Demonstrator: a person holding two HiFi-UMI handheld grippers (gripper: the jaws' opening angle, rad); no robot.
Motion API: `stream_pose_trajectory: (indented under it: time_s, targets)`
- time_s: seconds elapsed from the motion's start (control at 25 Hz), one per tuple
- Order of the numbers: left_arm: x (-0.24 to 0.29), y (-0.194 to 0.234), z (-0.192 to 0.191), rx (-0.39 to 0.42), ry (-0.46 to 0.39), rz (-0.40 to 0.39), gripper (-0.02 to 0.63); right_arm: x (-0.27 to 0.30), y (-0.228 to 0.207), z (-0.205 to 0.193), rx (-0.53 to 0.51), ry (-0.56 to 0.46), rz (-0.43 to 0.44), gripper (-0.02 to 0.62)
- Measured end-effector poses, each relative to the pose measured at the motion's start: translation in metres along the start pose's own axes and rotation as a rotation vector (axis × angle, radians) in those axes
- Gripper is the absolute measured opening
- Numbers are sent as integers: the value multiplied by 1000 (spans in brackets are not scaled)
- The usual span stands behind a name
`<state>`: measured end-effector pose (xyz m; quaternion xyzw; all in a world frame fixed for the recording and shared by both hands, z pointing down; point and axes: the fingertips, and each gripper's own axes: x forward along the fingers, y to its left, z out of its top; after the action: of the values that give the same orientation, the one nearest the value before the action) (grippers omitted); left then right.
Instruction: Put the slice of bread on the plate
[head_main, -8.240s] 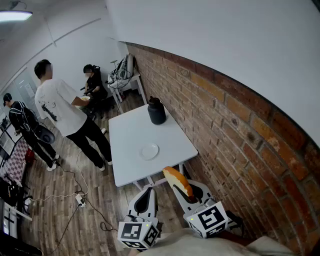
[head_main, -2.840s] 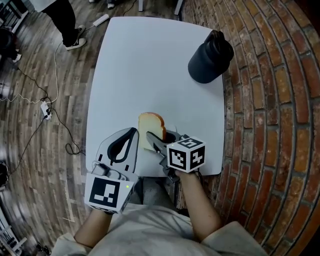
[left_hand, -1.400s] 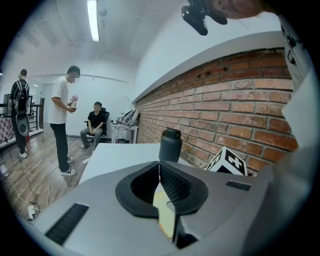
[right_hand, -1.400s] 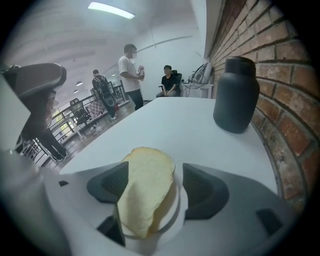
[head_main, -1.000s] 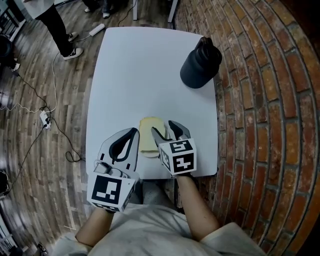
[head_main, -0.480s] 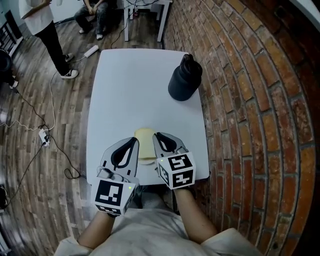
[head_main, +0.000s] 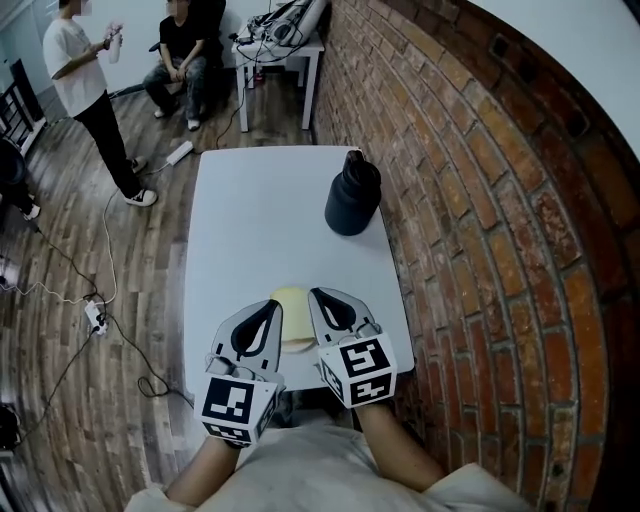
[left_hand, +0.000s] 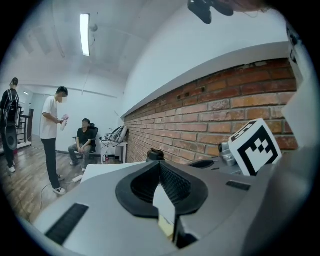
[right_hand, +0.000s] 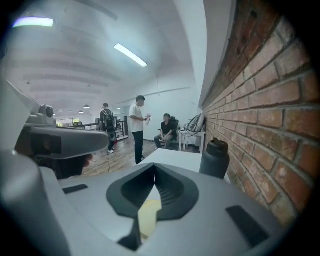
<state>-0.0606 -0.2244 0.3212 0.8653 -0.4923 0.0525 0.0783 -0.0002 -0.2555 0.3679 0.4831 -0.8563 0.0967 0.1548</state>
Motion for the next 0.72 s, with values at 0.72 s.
stream_pose_trajectory:
  time_s: [0.72]
  targets:
    - [-29, -19, 31, 45, -62, -34, 12, -58, 37, 47, -47, -139, 7, 6]
